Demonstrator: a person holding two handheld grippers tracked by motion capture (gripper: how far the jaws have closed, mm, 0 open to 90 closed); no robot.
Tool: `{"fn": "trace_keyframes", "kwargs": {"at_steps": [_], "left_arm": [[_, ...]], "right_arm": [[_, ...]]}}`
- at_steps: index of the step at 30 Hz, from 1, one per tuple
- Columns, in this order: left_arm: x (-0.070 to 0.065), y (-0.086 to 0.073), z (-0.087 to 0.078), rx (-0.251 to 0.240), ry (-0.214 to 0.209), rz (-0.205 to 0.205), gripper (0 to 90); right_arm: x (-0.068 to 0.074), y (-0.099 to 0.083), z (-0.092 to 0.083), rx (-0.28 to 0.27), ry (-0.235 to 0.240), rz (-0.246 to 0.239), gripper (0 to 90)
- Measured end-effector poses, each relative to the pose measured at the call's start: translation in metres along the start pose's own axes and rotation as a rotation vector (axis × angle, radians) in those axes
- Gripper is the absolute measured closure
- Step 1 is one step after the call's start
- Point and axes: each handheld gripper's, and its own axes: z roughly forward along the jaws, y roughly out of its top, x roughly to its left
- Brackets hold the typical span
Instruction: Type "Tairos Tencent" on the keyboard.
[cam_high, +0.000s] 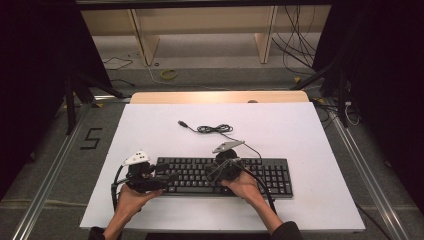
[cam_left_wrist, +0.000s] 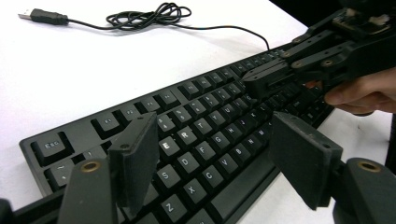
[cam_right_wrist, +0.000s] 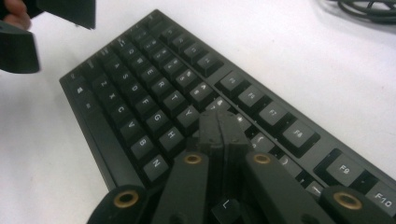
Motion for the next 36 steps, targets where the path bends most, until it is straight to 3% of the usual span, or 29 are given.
{"fn": "trace_keyframes", "kwargs": {"at_steps": [28, 36], "left_arm": [[-0.002, -0.002, -0.001, 0.001, -0.007, 0.001, 32.1], [-0.002, -0.002, 0.0, 0.004, -0.006, 0.0, 32.1]], "right_arm": [[-0.002, -0.006, 0.013, 0.06, -0.033, -0.014, 90.0], [-0.002, -0.006, 0.012, 0.049, -0.031, -0.001, 90.0]]}}
